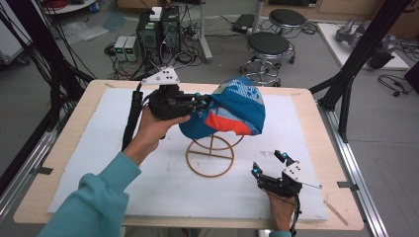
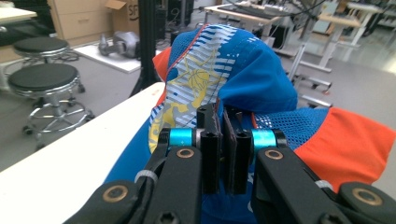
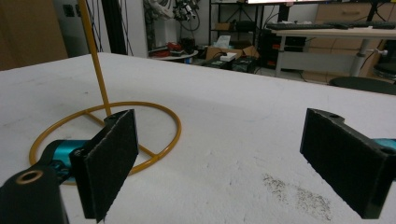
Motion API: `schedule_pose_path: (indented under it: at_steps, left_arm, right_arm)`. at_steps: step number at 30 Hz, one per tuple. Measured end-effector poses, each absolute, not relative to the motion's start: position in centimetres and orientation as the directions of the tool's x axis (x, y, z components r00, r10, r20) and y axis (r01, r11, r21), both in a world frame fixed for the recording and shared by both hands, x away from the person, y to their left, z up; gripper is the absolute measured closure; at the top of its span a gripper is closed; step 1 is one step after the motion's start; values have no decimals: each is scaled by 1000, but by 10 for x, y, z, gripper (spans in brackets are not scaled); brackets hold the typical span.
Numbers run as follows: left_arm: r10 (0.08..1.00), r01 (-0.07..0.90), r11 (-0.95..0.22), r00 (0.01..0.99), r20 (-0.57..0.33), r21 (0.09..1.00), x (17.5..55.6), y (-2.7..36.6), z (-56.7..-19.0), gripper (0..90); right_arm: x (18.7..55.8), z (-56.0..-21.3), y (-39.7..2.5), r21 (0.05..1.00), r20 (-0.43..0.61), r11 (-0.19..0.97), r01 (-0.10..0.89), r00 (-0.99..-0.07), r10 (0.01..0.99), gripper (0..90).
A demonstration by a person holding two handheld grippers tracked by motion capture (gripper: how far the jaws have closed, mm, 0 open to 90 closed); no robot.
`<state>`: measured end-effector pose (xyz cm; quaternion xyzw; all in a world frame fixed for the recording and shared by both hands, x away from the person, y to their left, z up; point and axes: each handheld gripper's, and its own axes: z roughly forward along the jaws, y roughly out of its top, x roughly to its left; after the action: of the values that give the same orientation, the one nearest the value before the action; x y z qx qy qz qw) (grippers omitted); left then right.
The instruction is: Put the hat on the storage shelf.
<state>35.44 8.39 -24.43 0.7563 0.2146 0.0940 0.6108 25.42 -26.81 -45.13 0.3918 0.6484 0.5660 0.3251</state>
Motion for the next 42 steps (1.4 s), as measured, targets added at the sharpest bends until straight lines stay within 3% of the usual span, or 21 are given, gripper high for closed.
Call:
schedule_pose_path:
  at_steps: [9, 20, 28, 34, 42]
  left_arm:
    - [423, 221, -170, 897, -132, 960, 357, 84, -246, 797]
    - [416, 255, -205, 897, -152, 945, 358, 94, -251, 579]
    - [408, 240, -231, 904, -130, 943, 353, 97, -250, 502]
    - [403, 242, -260, 907, -123, 935, 350, 102, -254, 393]
    - [398, 251, -268, 908, -131, 930, 347, 113, -262, 171]
  right_arm:
    - [254, -451, -267, 989, 21, 53, 141, -479, 877, 105]
    - [254, -451, -268, 989, 21, 53, 141, -480, 877, 105]
    - [254, -451, -268, 989, 16, 57, 138, -480, 877, 105]
    - [254, -451, -268, 989, 16, 57, 138, -481, 877, 105]
    - [254, -451, -268, 989, 15, 59, 138, -483, 876, 105]
